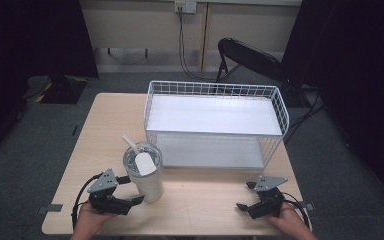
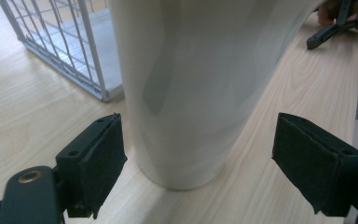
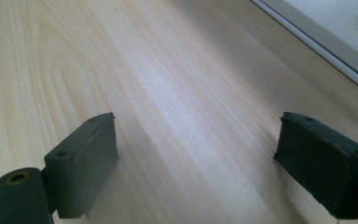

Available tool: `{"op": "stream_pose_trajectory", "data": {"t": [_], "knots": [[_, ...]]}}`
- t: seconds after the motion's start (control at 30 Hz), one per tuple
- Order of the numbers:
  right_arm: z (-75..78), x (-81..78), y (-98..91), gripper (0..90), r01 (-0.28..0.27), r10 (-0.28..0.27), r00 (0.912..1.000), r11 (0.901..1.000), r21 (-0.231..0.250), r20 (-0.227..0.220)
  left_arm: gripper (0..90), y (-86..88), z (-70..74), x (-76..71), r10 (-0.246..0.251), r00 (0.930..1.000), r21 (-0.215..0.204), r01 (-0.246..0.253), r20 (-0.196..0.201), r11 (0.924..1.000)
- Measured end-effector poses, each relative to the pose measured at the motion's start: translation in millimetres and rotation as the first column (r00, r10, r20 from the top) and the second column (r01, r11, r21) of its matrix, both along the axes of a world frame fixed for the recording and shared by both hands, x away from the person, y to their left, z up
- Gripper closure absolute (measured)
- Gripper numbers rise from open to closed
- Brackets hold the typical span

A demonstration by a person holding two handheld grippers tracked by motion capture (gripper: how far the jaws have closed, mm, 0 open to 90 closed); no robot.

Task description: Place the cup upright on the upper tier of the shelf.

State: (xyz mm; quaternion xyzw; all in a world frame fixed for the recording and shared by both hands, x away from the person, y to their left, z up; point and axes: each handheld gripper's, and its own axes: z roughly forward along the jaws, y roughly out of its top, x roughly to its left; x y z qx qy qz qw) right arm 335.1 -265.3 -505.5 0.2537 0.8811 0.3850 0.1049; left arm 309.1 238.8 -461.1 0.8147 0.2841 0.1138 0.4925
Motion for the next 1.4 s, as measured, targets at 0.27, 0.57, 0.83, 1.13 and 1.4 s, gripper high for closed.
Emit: {"op": "stream_pose_trajectory", "data": {"t": [0.27,0.57,0.83,1.13,1.4], "knots": [[-0.1,-0.6,-2.3,11.6,0.005,-0.005,1.0,1.0,0.0,0.002,16.0,-2.3,4.5,1.1,0.017,0.9993,-0.011,-0.016,0.032,0.9998],[-0.1,-0.6,-2.3,11.6,0.005,-0.005,1.0,1.0,0.0,0.002,15.6,-4.9,10.9,1.1,0.034,0.997,-0.061,-0.03,0.069,0.9977],[-0.1,-0.7,-2.3,11.6,0.005,-0.005,1.0,1.0,0.0,0.002,13.6,-14.0,13.1,4.6,0.042,0.9936,-0.085,-0.033,0.105,0.9959],[-0.1,-0.7,-2.3,11.6,0.005,-0.005,1.0,1.0,0.0,0.002,9.3,-23.6,7.6,8.4,0.072,0.9874,-0.146,-0.051,0.141,0.9879],[-0.2,-0.9,-2.5,11.6,0.006,-0.006,1.0,1.0,0.001,0.002,6.5,-34.7,-1.1,15.5,0.098,0.9783,-0.19,-0.063,0.183,0.9798]]}}
